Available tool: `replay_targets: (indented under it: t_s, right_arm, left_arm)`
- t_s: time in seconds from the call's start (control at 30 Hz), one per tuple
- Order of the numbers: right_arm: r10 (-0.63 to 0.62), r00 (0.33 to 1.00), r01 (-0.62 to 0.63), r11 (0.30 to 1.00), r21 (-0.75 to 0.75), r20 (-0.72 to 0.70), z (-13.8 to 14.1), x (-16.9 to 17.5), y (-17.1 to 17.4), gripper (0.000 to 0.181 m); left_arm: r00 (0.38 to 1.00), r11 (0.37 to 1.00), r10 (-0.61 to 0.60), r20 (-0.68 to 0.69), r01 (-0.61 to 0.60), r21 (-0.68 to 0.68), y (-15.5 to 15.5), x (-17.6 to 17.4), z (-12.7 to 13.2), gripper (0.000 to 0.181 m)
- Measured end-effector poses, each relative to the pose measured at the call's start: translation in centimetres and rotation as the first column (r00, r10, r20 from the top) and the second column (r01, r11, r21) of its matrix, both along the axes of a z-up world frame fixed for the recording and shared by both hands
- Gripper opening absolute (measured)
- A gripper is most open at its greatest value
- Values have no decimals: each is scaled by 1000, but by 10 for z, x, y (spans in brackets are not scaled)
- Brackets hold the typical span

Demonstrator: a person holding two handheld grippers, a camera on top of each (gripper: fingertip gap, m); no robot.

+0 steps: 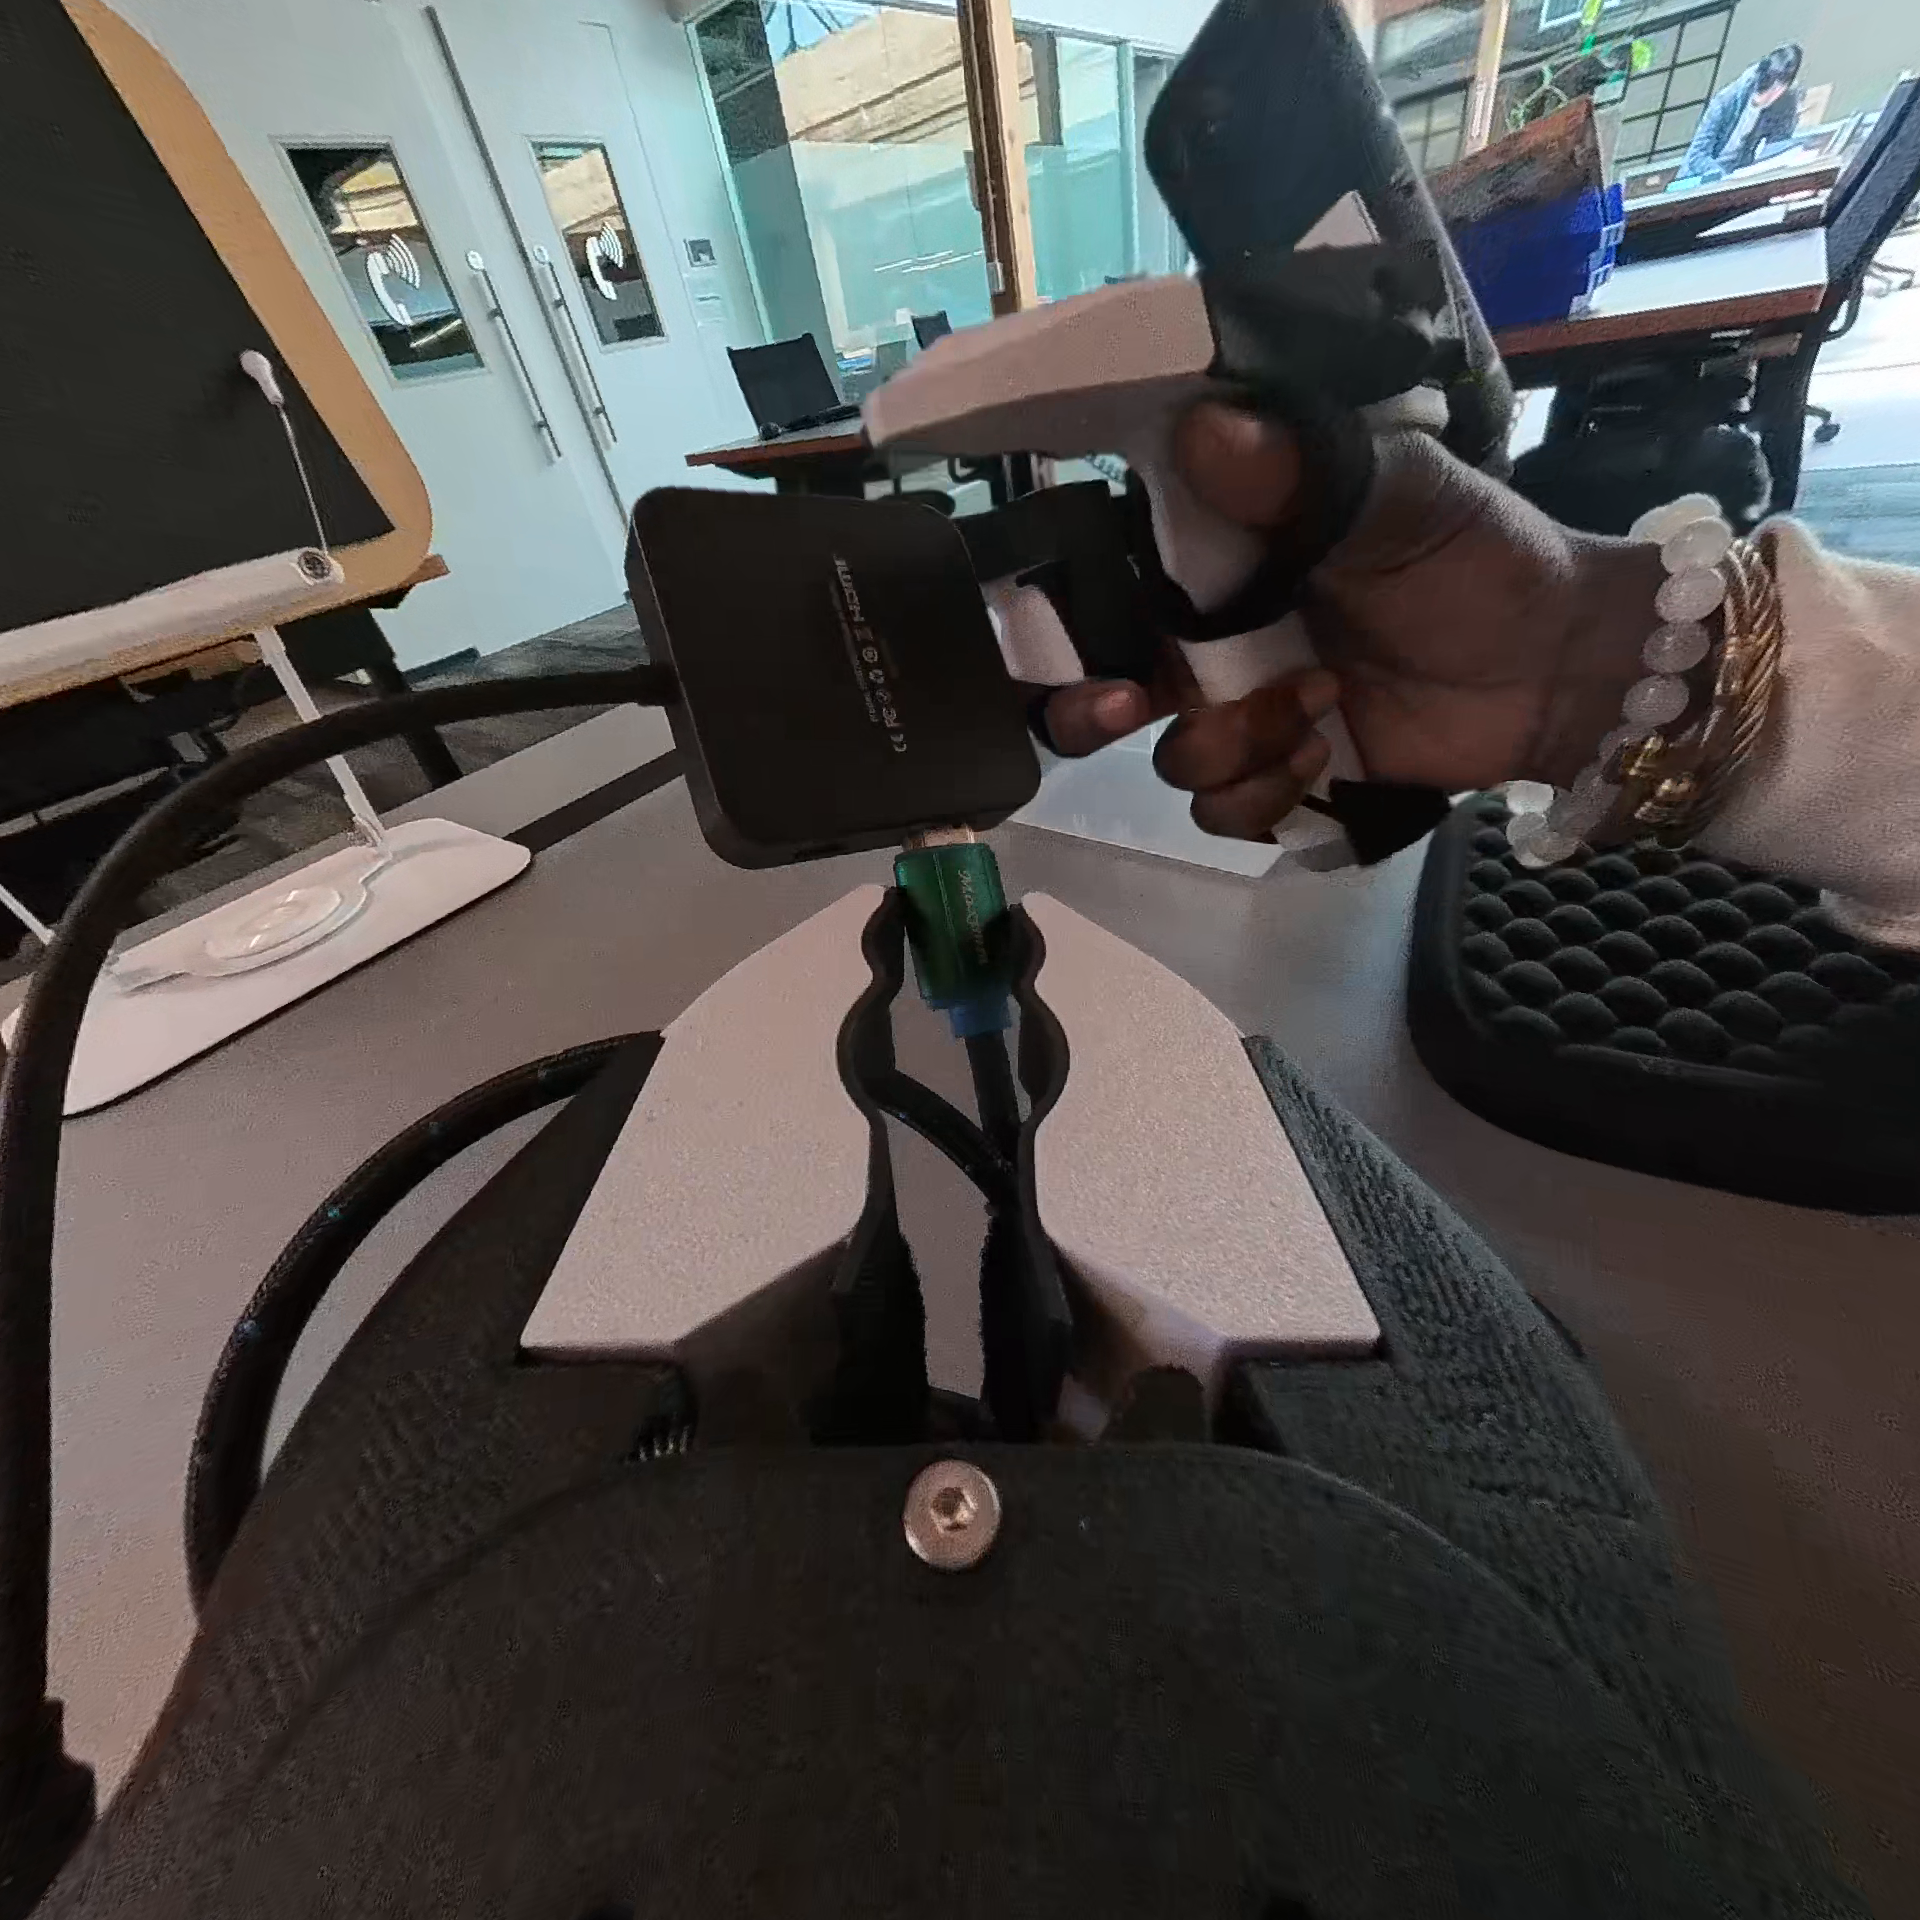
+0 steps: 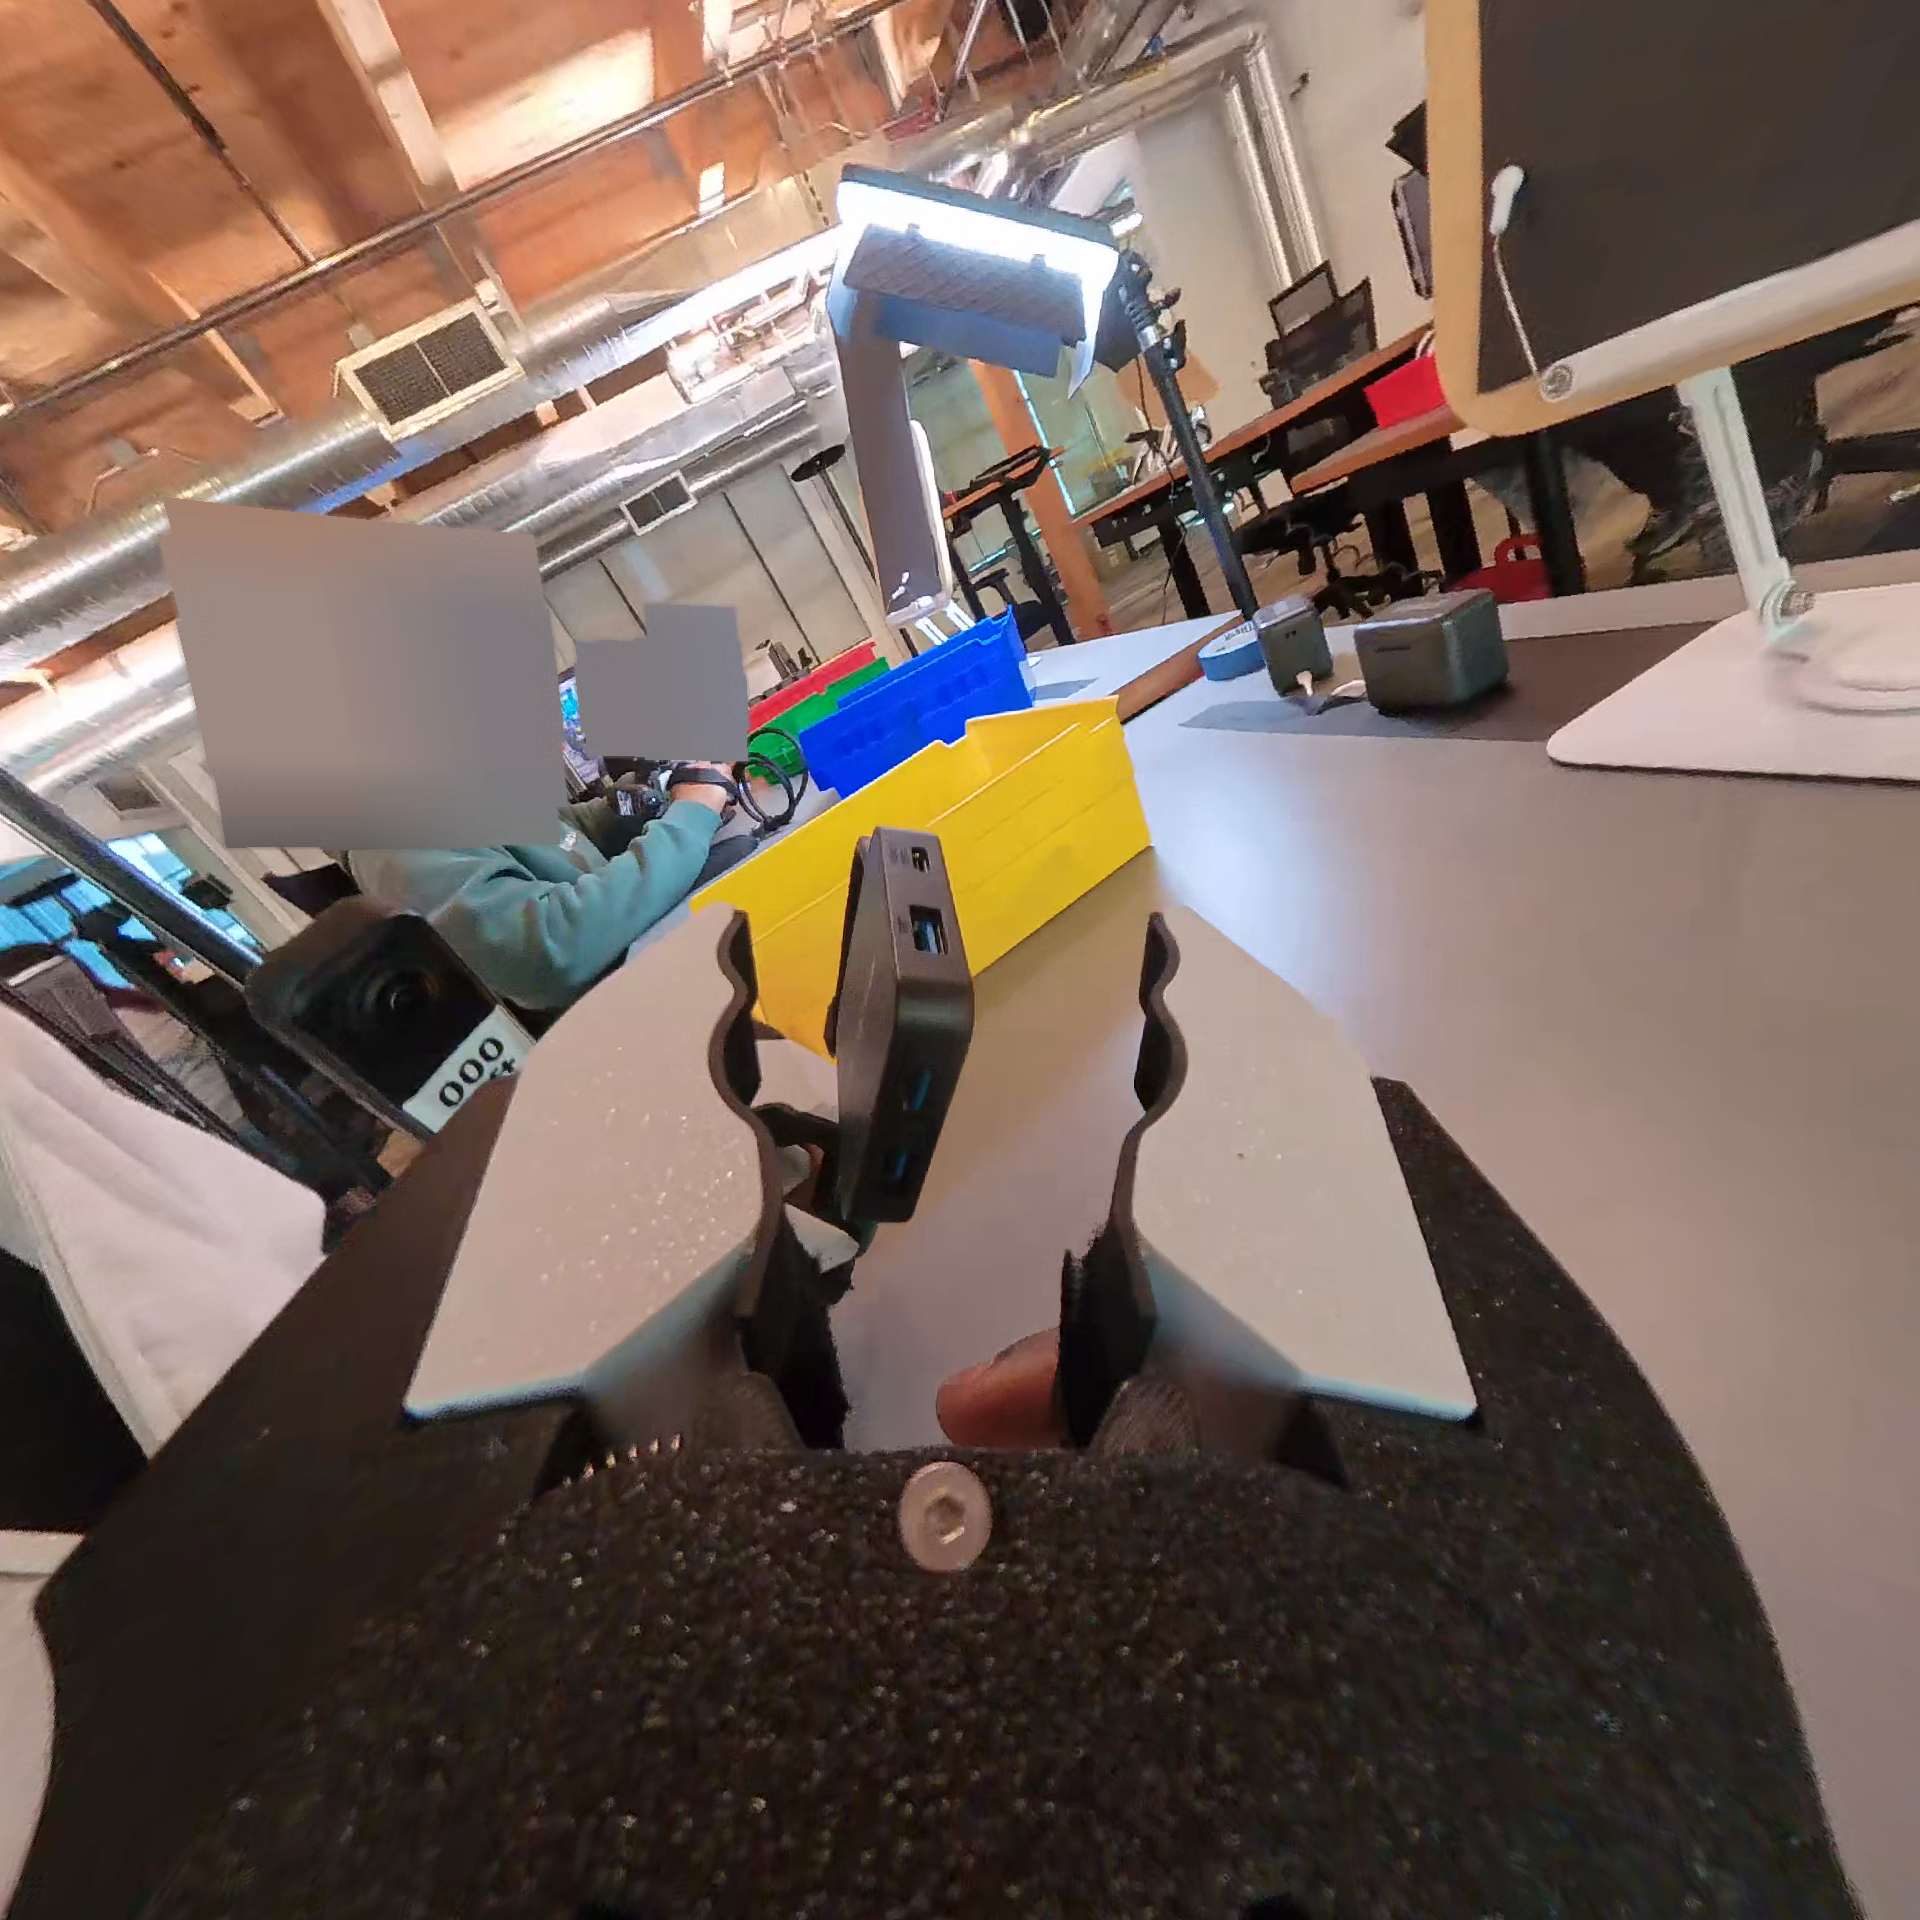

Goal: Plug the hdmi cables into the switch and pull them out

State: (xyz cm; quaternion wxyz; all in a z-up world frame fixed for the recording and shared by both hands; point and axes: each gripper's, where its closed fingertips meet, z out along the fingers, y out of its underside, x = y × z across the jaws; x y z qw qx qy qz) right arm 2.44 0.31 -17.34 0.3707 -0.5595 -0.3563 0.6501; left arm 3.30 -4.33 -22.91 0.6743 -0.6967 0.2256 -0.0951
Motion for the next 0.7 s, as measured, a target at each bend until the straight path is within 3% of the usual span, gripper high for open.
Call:
replay_targets:
  t_s: [0.17,0.3,0.37,0.43,0.7]
  right_arm:
    - [-30,999,29,997,-72,-11,1,10,15,69]
    - [37,997,-32,996,-83,63,-8,3,9,60]
    - [102,988,-96,994,-59,114,-12,-3,-2,48]
    - [177,974,-175,984,-29,138,-15,-7,-16,17]
    - [149,985,-145,988,44,-90,2,3,-26,14]
  left_arm:
    - [1000,1000,7,-8,-7,9,1,-1,0,19]
    - [1000,1000,10,-12,-10,8,2,-2,-1,19]
    - [1000,1000,8,-10,-8,9,2,-1,-1,19]
    - [1000,1000,9,-3,-9,8,2,-2,-1,19]
    - [997,998,-50,66,47,43,-2,0,12,20]
